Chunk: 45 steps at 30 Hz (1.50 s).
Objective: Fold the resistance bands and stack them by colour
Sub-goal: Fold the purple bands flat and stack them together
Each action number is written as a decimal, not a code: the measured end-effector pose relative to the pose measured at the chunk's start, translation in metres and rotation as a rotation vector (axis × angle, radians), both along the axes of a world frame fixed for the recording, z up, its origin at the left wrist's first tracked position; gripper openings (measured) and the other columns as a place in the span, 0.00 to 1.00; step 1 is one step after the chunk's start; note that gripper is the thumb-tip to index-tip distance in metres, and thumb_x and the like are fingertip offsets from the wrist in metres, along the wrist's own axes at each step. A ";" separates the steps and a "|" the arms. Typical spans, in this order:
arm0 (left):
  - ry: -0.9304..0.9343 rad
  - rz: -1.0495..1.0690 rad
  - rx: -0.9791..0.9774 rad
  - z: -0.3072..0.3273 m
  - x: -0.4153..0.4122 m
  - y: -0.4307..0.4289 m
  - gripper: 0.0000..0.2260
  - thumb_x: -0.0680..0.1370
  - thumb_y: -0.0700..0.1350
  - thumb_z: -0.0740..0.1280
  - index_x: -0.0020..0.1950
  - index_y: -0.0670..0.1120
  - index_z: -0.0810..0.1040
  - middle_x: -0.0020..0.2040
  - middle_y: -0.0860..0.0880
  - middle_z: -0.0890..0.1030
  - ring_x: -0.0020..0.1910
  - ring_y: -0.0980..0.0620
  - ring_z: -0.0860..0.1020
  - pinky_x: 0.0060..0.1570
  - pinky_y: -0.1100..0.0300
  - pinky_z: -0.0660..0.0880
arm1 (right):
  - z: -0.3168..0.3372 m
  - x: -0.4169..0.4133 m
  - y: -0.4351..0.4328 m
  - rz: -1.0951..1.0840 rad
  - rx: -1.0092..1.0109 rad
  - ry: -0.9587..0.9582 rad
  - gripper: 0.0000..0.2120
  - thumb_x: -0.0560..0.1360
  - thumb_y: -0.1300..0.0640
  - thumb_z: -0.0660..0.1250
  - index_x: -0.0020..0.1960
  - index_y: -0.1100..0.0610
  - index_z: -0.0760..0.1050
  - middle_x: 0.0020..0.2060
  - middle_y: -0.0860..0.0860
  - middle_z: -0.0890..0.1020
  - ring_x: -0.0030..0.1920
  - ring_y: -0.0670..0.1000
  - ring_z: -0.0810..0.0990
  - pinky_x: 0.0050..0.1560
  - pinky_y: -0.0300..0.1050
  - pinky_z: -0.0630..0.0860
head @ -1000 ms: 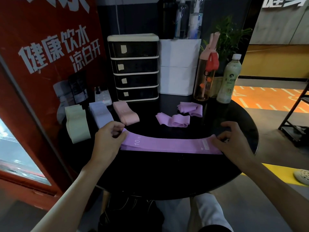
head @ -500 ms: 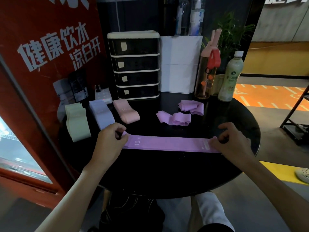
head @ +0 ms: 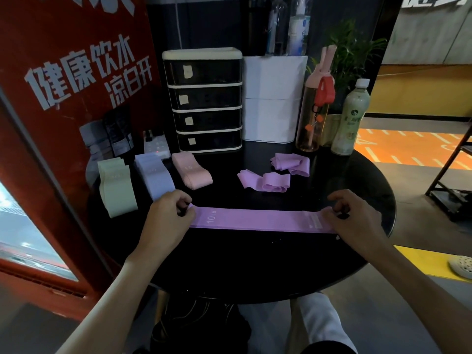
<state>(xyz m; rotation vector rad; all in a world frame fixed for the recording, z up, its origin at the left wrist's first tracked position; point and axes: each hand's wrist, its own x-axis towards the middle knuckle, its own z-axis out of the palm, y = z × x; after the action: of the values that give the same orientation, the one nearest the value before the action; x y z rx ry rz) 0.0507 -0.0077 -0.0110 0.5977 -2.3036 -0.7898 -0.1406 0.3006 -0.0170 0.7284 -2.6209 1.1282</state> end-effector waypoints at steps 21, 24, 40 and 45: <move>-0.130 -0.313 -0.196 -0.002 -0.061 0.062 0.04 0.76 0.52 0.71 0.45 0.53 0.81 0.46 0.57 0.77 0.49 0.54 0.74 0.53 0.48 0.74 | 0.052 -0.019 -0.066 0.236 0.202 0.021 0.02 0.75 0.52 0.68 0.45 0.47 0.78 0.42 0.42 0.81 0.50 0.49 0.78 0.63 0.57 0.68; -0.150 -0.310 -0.202 -0.002 -0.062 0.061 0.05 0.76 0.54 0.70 0.46 0.54 0.81 0.47 0.57 0.76 0.49 0.53 0.73 0.53 0.48 0.73 | 0.055 -0.034 -0.102 0.280 0.186 0.026 0.03 0.75 0.54 0.67 0.45 0.48 0.79 0.41 0.41 0.81 0.48 0.46 0.78 0.62 0.57 0.69; -0.139 -0.320 -0.198 -0.003 -0.061 0.061 0.05 0.76 0.54 0.68 0.45 0.54 0.79 0.45 0.58 0.74 0.49 0.55 0.72 0.54 0.52 0.71 | 0.042 -0.063 -0.126 0.260 0.487 -0.020 0.14 0.77 0.57 0.62 0.57 0.44 0.80 0.44 0.43 0.75 0.58 0.50 0.71 0.62 0.52 0.59; -0.144 -0.323 -0.193 -0.002 -0.060 0.061 0.05 0.77 0.54 0.68 0.47 0.53 0.79 0.46 0.58 0.75 0.50 0.55 0.72 0.55 0.51 0.71 | 0.046 -0.061 -0.121 0.300 0.481 -0.006 0.09 0.75 0.57 0.64 0.47 0.44 0.80 0.50 0.45 0.80 0.54 0.50 0.75 0.55 0.50 0.66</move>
<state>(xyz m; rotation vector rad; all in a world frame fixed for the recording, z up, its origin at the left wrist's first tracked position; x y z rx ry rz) -0.0098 0.0531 -0.0131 0.2041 -2.6116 -0.6745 -0.2020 0.1800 0.0291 1.2428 -2.8843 0.5460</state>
